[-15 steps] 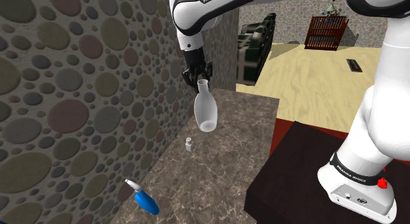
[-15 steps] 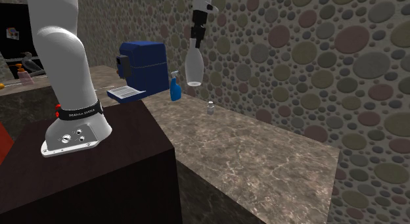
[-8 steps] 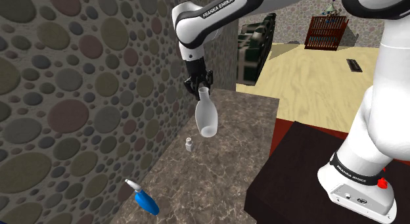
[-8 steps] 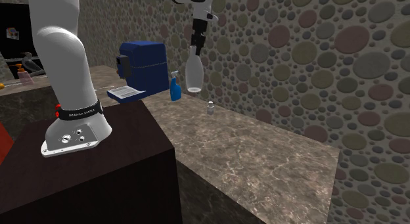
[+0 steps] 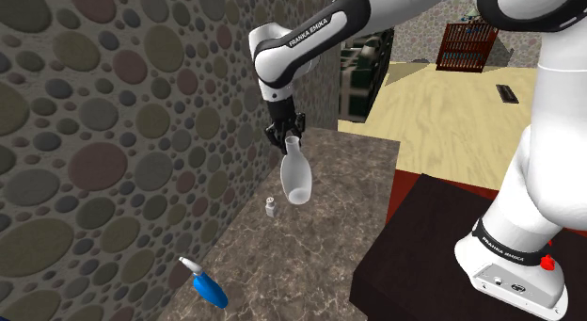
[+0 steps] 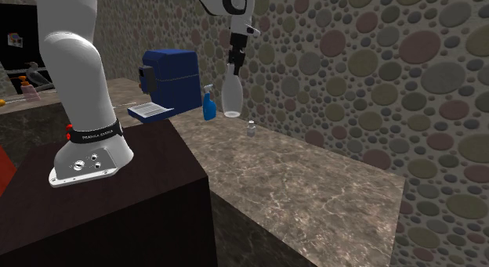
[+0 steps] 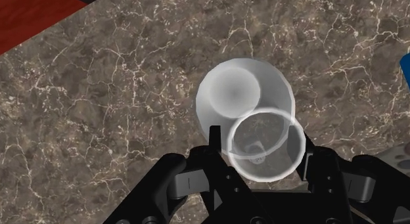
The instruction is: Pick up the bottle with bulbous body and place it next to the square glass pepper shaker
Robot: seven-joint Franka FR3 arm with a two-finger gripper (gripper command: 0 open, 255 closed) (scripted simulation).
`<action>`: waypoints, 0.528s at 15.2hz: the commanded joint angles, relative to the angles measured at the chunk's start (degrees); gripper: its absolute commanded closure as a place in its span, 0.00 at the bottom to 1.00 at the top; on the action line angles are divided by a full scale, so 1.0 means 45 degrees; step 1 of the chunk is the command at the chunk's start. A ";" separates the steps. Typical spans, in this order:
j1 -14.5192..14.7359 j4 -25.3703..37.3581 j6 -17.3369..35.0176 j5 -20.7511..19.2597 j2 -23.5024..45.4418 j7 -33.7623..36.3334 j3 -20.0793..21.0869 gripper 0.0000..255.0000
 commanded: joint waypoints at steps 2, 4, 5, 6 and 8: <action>-0.0008 -0.0300 0.0497 0.0012 0.0187 -0.0043 -0.0003 1.00; -0.0006 -0.0445 0.0792 0.0019 0.0337 -0.0060 -0.0001 1.00; -0.0006 -0.0513 0.0938 0.0023 0.0415 -0.0069 0.0000 1.00; -0.0005 -0.0579 0.1083 0.0026 0.0495 -0.0078 0.0001 1.00; -0.0004 -0.0701 0.1372 0.0034 0.0661 -0.0095 0.0003 1.00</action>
